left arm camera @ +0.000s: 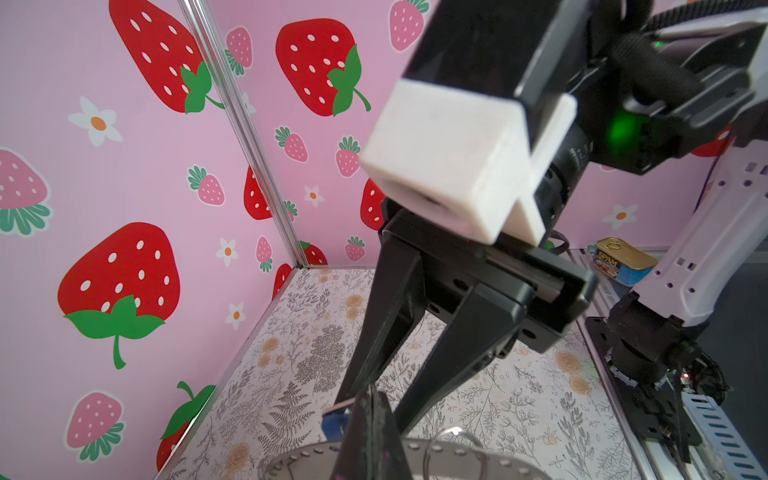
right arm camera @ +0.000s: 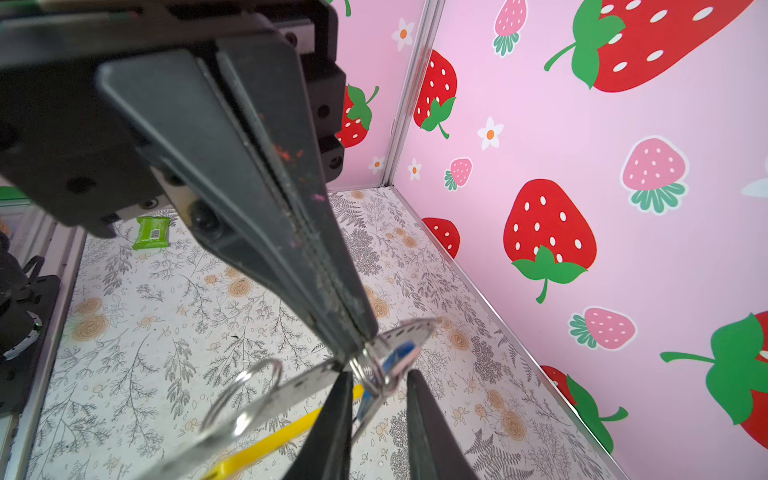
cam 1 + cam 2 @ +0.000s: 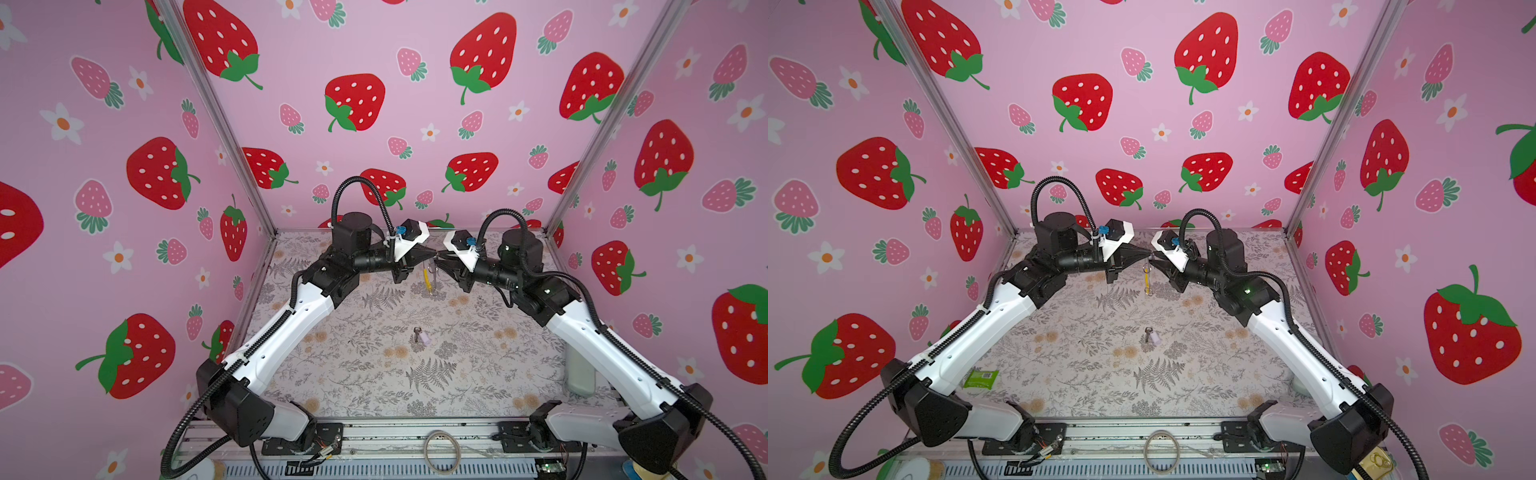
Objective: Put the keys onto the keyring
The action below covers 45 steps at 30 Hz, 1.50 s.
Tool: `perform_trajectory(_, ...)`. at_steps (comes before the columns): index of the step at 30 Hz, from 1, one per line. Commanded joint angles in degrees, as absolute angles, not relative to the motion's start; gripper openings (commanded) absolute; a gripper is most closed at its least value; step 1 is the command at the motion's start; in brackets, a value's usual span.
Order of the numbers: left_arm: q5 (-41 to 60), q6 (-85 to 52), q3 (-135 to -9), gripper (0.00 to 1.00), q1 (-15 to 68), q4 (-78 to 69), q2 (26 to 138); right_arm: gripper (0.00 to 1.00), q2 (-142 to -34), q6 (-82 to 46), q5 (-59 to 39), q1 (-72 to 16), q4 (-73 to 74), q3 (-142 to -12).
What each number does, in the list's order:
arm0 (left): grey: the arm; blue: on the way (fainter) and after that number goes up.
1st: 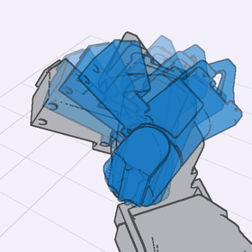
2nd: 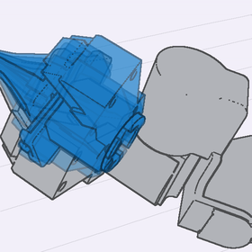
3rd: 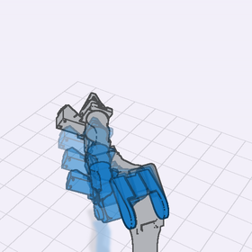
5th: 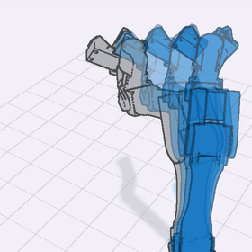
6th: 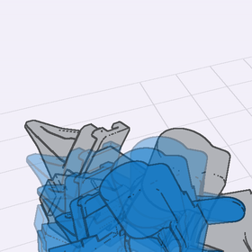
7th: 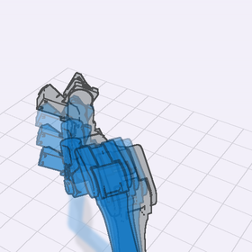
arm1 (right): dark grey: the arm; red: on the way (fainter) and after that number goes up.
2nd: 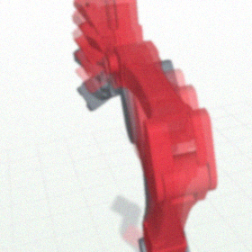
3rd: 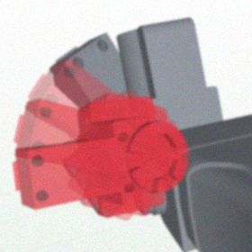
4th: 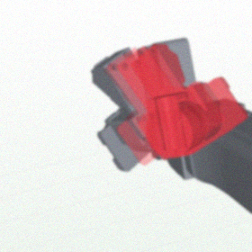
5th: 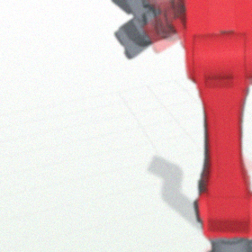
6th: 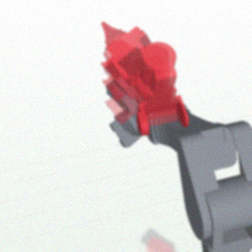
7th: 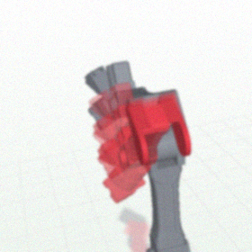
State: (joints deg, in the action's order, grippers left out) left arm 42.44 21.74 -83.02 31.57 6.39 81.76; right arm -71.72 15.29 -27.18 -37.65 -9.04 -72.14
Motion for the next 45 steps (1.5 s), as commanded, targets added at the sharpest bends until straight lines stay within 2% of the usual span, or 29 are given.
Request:
perform_trajectory(1,42.6,20.7,-83.2,0.0,31.8,2.8,80.0,0.21,-71.3,16.3,-27.0,-37.6,-9.1,-72.2)
perform_trajectory(15,40.7,15.2,-80.2,0.0,31.8,-5.4,79.1,0.05,-70.8,16.7,-25.7,-37.6,-7.9,-72.2)
perform_trajectory(22,40.0,11.6,-78.3,0.0,31.8,-10.3,78.7,0.0,-69.8,15.8,-25.3,-37.7,-5.1,-71.2)
perform_trajectory(23,40.2,11.3,-78.2,0.0,31.8,-10.7,78.8,0.02,-69.6,15.7,-25.7,-37.7,-4.8,-71.0)
perform_trajectory(25,40.6,9.9,-77.9,0.0,31.8,-12.0,79.0,0.19,-69.2,15.0,-25.7,-37.7,-3.7,-70.3)
perform_trajectory(28,41.3,8.6,-77.7,0.0,31.8,-13.1,79.3,0.34,-68.7,14.7,-26.0,-37.8,-2.7,-69.7)
perform_trajectory(34,43.5,7.3,-77.8,0.0,32.0,-13.8,79.9,0.38,-68.9,14.5,-25.9,-37.9,-2.0,-70.1)
perform_trajectory(38,44.2,6.7,-77.5,0.0,32.1,-14.5,80.1,0.34,-69.5,14.6,-26.0,-37.9,-2.0,-70.7)
perform_trajectory(45,43.5,6.9,-77.3,0.0,32.2,-14.4,79.7,0.13,-69.4,15.7,-24.8,-37.9,-3.7,-70.6)
